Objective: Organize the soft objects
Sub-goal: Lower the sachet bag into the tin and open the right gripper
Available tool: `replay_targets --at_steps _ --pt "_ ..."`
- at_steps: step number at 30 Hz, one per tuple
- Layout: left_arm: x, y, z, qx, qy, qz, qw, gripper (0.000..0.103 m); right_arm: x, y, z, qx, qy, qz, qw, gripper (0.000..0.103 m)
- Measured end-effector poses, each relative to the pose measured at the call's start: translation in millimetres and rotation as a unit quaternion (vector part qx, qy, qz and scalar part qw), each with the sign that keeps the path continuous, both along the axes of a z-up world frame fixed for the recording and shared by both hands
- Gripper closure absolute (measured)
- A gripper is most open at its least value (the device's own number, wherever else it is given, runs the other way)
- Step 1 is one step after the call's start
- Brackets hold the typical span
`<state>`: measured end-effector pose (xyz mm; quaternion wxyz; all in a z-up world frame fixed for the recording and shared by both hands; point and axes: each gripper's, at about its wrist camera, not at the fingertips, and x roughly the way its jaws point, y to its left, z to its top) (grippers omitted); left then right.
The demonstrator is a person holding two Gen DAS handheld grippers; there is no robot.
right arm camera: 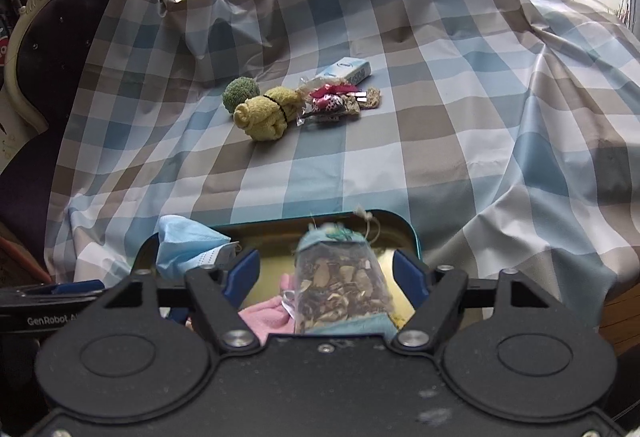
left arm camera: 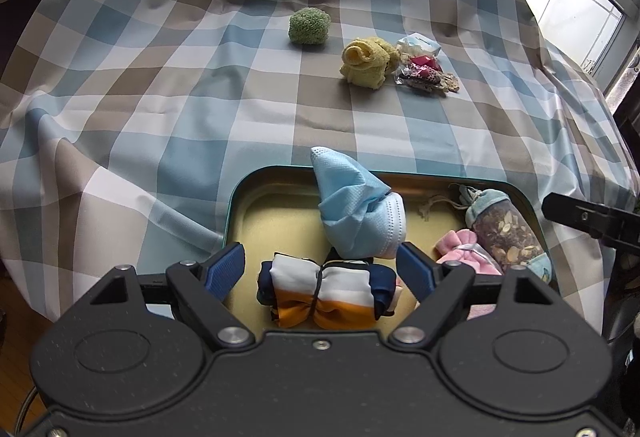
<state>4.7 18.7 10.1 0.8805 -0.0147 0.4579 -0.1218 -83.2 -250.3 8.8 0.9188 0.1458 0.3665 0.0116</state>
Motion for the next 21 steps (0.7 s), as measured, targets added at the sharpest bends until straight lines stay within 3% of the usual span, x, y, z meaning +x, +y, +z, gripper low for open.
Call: replay_targets --at_steps 5,21 --pt "-0.1 0.5 -0.6 0.003 -0.001 0.002 1.0 0.024 -1.6 3.2 5.3 -0.02 -0.006 0.005 1.0 0.026" --pt "-1.9 0.7 -13.2 0.026 0.023 -0.004 0.9994 0.023 0.2 9.0 -5.9 -0.025 0.038 0.015 0.999 0.023"
